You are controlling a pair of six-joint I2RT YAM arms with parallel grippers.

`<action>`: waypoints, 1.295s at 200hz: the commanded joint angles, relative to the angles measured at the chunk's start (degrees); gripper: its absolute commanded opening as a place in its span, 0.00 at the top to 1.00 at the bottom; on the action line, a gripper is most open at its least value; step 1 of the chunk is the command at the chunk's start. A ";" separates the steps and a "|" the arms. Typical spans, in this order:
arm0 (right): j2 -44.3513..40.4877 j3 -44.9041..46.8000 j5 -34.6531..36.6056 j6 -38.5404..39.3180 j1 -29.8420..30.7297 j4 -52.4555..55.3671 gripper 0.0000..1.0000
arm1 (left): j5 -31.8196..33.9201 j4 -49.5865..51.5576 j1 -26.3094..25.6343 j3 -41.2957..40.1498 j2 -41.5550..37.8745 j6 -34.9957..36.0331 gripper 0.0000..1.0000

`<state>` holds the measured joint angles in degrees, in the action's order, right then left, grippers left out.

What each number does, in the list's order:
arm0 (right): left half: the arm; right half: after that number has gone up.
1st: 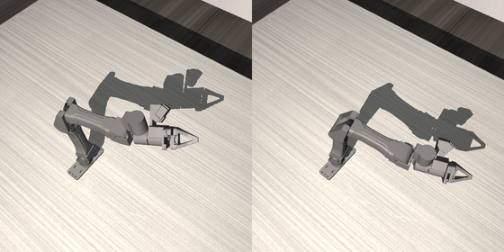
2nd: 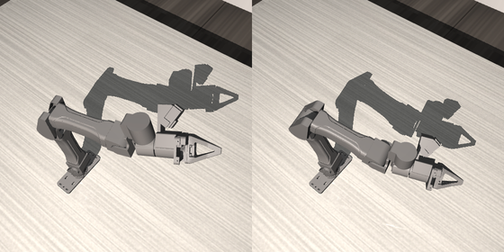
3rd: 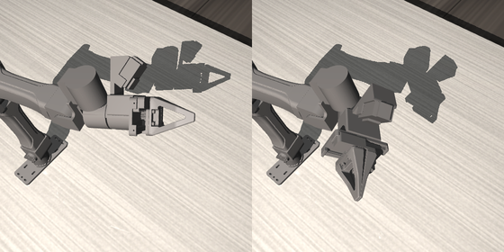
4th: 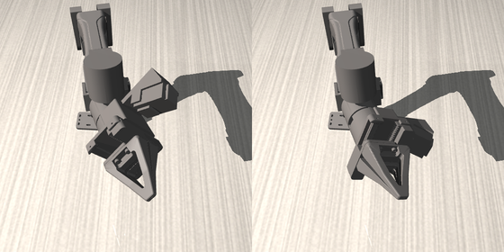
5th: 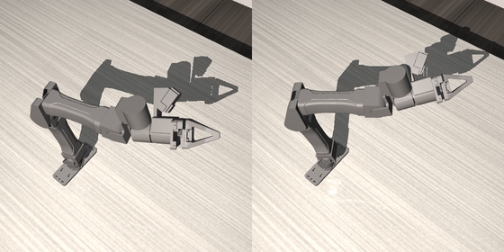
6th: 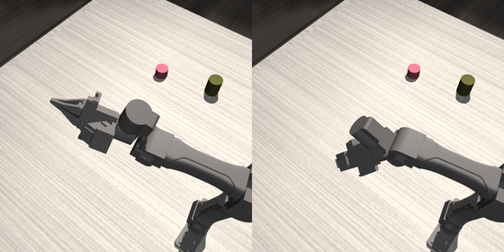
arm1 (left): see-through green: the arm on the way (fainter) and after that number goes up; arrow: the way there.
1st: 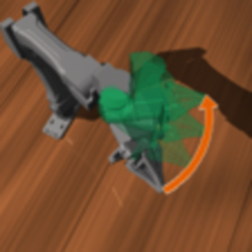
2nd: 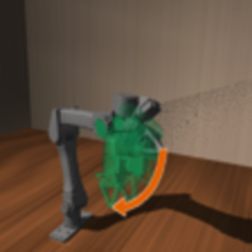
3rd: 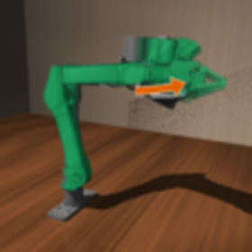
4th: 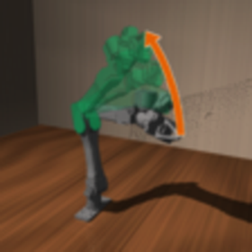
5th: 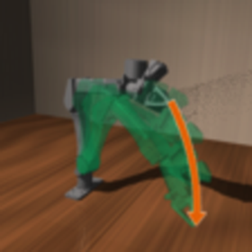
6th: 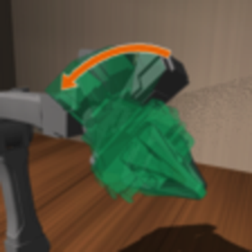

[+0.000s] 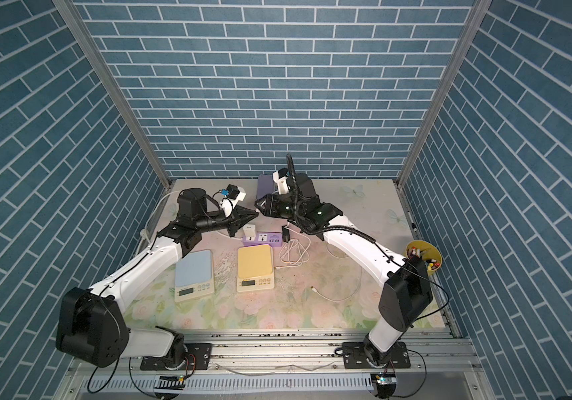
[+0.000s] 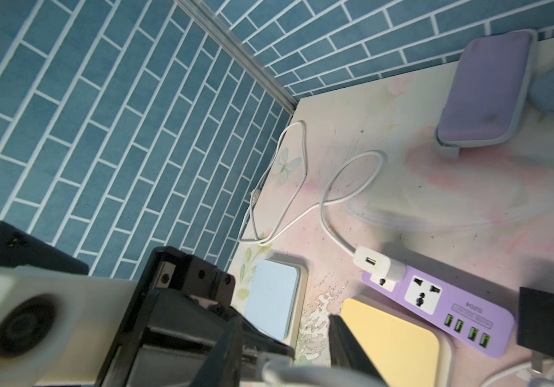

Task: Charge the electronic scale
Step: Adjust the charging cable.

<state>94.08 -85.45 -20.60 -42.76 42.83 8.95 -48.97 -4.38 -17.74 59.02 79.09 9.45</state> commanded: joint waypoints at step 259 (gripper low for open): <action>18.54 -10.77 31.53 13.26 9.56 0.35 1.00 | 17.92 -4.72 12.64 -16.42 -2.27 -29.26 0.46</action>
<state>109.19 -93.01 4.86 -34.44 50.81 13.41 -31.51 -5.96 -7.77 42.28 72.84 -11.09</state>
